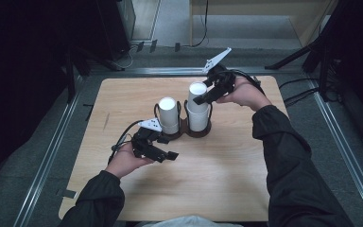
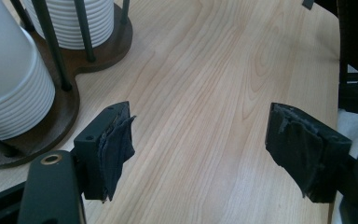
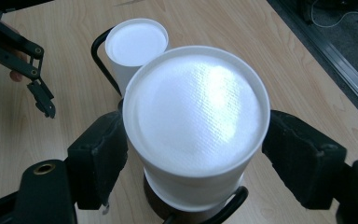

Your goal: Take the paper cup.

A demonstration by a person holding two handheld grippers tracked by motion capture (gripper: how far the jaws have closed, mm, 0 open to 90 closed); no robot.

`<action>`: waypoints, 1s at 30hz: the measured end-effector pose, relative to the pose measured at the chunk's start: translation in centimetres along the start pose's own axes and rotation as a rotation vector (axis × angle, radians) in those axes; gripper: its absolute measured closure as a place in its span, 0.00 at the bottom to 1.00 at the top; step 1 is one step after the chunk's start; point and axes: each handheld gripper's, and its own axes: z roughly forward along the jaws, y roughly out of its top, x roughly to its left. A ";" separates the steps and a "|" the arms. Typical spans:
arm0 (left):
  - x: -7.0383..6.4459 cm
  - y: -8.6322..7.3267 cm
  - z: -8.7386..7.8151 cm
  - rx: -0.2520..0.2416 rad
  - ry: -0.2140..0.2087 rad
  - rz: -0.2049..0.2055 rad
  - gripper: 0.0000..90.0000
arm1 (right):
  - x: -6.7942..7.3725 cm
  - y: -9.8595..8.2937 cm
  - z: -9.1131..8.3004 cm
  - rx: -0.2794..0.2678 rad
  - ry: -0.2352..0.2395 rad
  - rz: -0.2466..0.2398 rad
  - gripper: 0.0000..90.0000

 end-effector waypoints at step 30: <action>0.2 0.1 -0.2 -0.019 0.006 -0.017 0.18 | 0.4 2.1 -2.2 -0.010 -0.029 0.072 0.35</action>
